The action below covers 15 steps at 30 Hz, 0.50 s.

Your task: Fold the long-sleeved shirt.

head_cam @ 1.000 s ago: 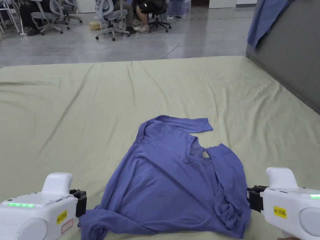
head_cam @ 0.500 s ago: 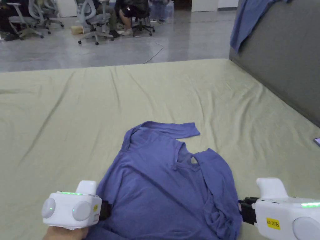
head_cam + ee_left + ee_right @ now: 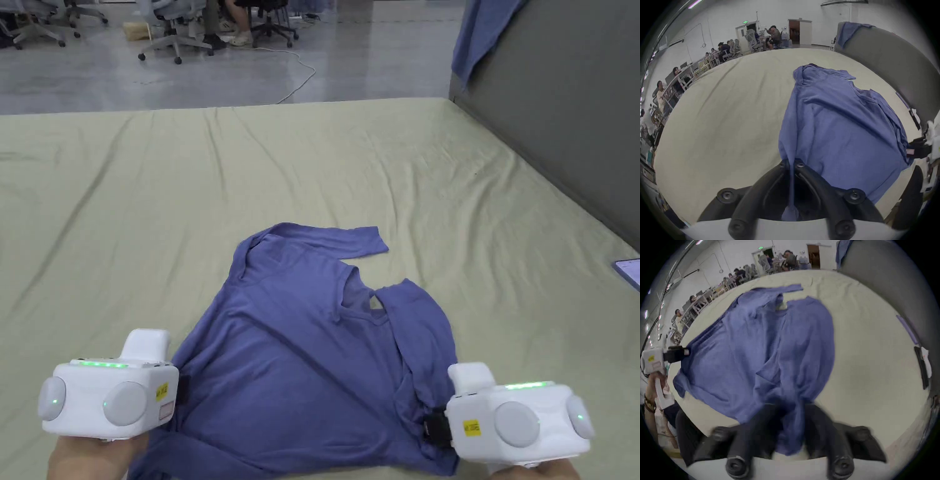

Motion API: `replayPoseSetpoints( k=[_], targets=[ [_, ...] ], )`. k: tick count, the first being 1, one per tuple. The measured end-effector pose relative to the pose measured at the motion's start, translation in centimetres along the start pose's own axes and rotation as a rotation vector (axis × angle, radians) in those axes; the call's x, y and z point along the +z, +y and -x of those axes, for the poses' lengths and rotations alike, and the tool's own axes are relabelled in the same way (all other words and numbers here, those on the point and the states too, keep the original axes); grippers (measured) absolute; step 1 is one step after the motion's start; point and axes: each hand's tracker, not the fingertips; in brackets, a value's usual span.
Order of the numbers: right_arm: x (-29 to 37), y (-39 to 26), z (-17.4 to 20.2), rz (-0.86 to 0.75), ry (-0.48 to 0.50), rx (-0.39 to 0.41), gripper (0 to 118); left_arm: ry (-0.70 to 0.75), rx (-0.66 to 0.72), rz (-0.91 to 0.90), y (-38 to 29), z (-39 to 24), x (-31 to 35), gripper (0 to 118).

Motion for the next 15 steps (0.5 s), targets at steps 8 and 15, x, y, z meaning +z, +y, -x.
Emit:
replayPoseSetpoints(
  k=[8,15],
  targets=[
    [11.6,10.7,-0.5,-0.389,-0.030,0.102,5,0.018,0.035,-0.264,7.9,1.8,8.3,1],
    [23.4,27.2,-0.2,-0.692,-0.119,0.180,5,0.124,0.017,-0.515,23.6,3.6,16.6,1]
  ],
)
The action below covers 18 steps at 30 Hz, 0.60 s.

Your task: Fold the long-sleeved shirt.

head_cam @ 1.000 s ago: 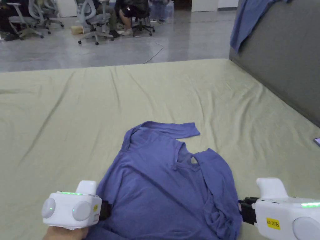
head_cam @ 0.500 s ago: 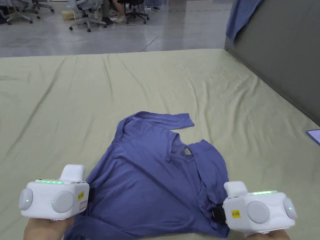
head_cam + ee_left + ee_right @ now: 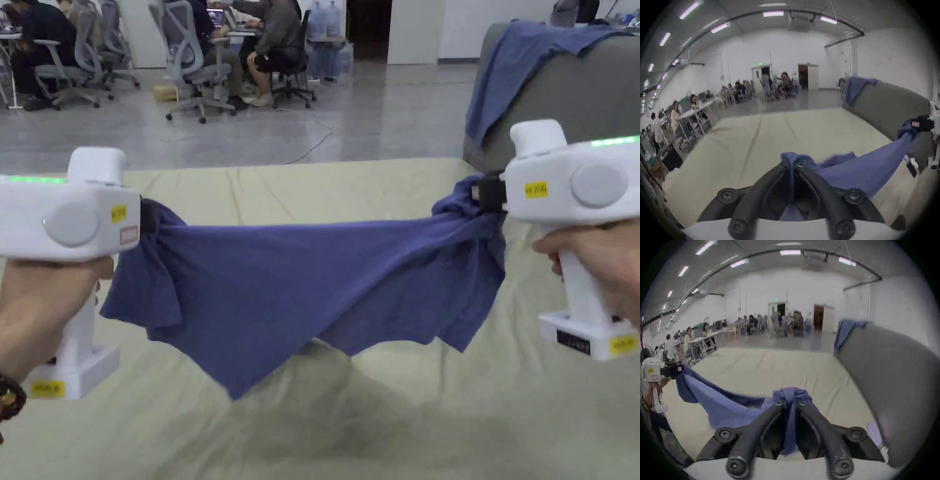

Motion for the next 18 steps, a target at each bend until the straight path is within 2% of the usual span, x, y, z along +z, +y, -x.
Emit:
replayPoseSetpoints(
  k=[3,5,8,11,13,15,18],
  targets=[
    [-1.6,7.8,-1.2,-0.060,-0.038,-0.016,5,0.011,0.073,-0.043,7.7,1.1,-1.2,1],
    [-2.3,12.3,-2.0,-0.128,-0.096,-0.025,5,0.050,0.101,-0.108,12.0,1.6,-1.6,1],
    [-2.9,17.2,-2.8,-0.127,-0.104,-0.038,5,0.072,0.082,-0.144,16.8,2.0,-2.1,1],
    [-2.6,20.3,-2.8,-0.176,-0.116,-0.045,5,0.105,0.077,-0.157,20.1,1.7,-2.1,1],
    [-2.2,21.8,-2.9,-0.215,-0.129,-0.077,5,0.119,0.069,-0.172,21.4,1.4,-2.2,1],
    [-2.0,22.2,-2.8,-0.239,-0.120,-0.097,5,0.124,0.048,-0.188,21.9,0.9,-2.1,1],
    [-2.3,21.3,-2.6,-0.247,-0.132,-0.086,5,0.130,0.001,-0.184,21.1,0.4,-2.7,1]
  ],
)
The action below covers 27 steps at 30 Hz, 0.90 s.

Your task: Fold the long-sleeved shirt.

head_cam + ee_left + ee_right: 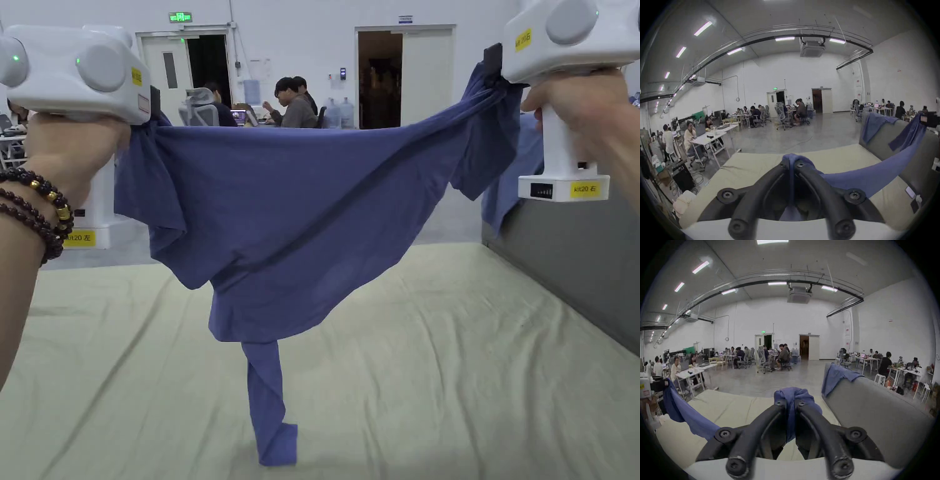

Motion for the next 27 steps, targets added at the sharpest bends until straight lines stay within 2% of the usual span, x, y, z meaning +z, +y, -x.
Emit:
replayPoseSetpoints(
  k=[6,9,12,16,20,22,27],
  targets=[
    [-2.1,-9.0,-0.6,0.148,0.027,-0.015,5,-0.042,-0.007,0.149,-8.8,-0.2,-2.6,1],
    [-3.8,-16.4,-0.6,0.242,0.061,-0.036,5,-0.058,-0.043,0.251,-15.9,-0.9,-4.3,1],
    [-5.2,-23.8,0.1,0.357,0.060,-0.004,5,-0.082,-0.070,0.351,-22.7,-1.8,-5.3,1],
    [-5.2,-30.6,0.4,0.444,0.083,-0.047,5,-0.102,-0.071,0.433,-27.9,-2.3,-5.0,1],
    [-1.5,-33.3,-0.6,0.453,0.115,-0.079,5,-0.121,-0.054,0.439,-29.5,-1.3,-1.8,1],
    [1.7,-34.4,-1.2,0.456,0.131,-0.058,5,-0.162,-0.056,0.441,-30.3,-0.7,1.1,1],
    [11.1,-38.9,-2.7,0.549,0.184,0.034,5,-0.274,-0.250,0.486,-36.2,-0.9,10.8,1]
  ],
)
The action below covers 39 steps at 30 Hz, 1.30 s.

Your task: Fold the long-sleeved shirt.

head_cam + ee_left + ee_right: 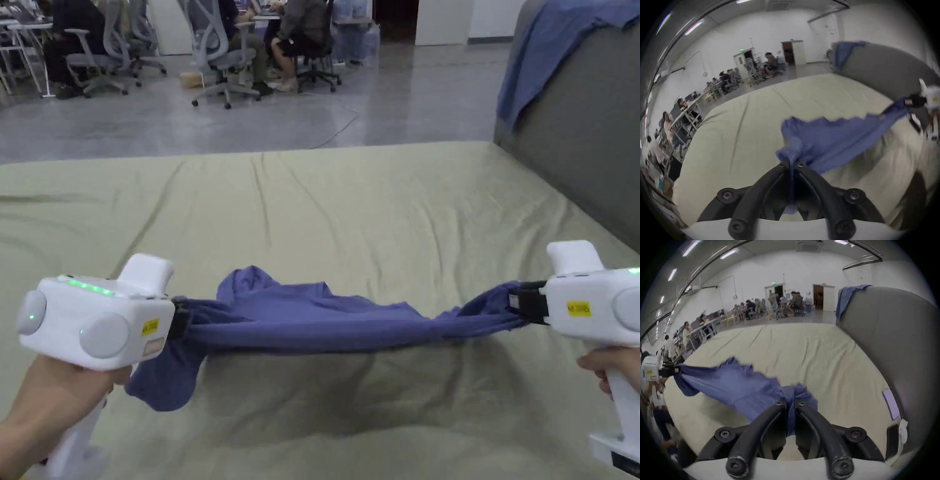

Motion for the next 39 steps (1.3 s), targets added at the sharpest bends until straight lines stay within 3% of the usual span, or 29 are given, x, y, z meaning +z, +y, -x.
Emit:
replayPoseSetpoints(
  k=[5,7,9,12,13,14,15,16,17,19,21,22,23,24,25,29,30,31,32,33,39],
  targets=[
    [0.4,-9.7,0.5,0.279,0.013,0.105,5,-0.131,-0.039,0.205,-10.0,-4.0,0.0,1],
    [-0.9,-12.5,0.5,0.385,0.054,0.098,5,-0.146,-0.045,0.304,-13.1,-4.7,-1.7,1],
    [-2.7,-14.4,0.2,0.430,0.056,0.102,5,-0.135,-0.057,0.348,-15.1,-5.1,-3.0,1],
    [-3.6,-14.9,-0.1,0.411,0.034,0.088,6,-0.134,-0.029,0.268,-15.0,-4.4,-3.1,4],
    [-3.1,-14.5,-0.1,0.394,0.037,0.054,19,-0.134,-0.015,0.277,-14.5,-4.1,-2.9,27],
    [-2.6,-14.0,-0.1,0.383,0.023,0.031,43,-0.154,0.008,0.272,-13.9,-3.6,-2.4,64],
    [-1.9,-13.5,-0.2,0.344,0.023,0.021,75,-0.175,0.029,0.269,-13.6,-3.4,-1.3,103],
    [-1.0,-12.8,-0.2,0.311,0.025,0.009,107,-0.181,0.048,0.276,-13.1,-3.0,-0.5,117],
    [0.1,-12.2,0.0,0.288,0.000,0.024,110,-0.172,0.062,0.271,-12.7,-2.6,0.4,113],
    [2.0,-10.5,0.3,0.203,-0.007,0.040,110,-0.199,0.117,0.153,-11.9,-1.6,3.0,113],
    [3.4,-8.9,1.0,0.159,-0.010,0.035,109,-0.119,0.188,0.137,-11.1,-0.4,4.4,113],
    [4.0,-8.4,1.4,0.128,0.009,0.041,99,-0.088,0.216,0.122,-10.9,0.2,4.9,106],
    [4.3,-7.9,2.1,0.107,0.033,0.053,74,-0.074,0.232,0.092,-10.9,0.1,5.8,86],
    [4.3,-7.6,2.6,0.111,0.036,0.059,30,-0.056,0.240,0.086,-11.0,0.3,6.0,40],
    [4.8,-7.2,3.5,0.095,0.006,0.079,0,-0.037,0.259,0.099,-11.3,0.4,6.0,0],
    [3.9,-7.2,4.8,0.110,0.097,0.069,0,-0.031,0.270,0.128,-13.2,0.6,4.9,0],
    [3.7,-7.3,5.2,0.112,0.104,0.072,0,-0.015,0.276,0.148,-13.7,0.7,4.2,10],
    [3.5,-7.4,5.4,0.115,0.106,0.079,0,-0.016,0.272,0.182,-14.0,0.5,3.9,61],
    [3.1,-7.5,5.8,0.124,0.107,0.092,0,0.007,0.256,0.252,-14.8,0.4,2.6,101],
    [3.1,-7.5,6.2,0.131,0.109,0.103,0,0.041,0.249,0.288,-15.5,0.3,1.7,115],
    [1.6,-8.0,7.0,0.186,0.121,0.131,0,0.056,0.235,0.380,-18.4,-0.4,-2.5,107]
  ],
)
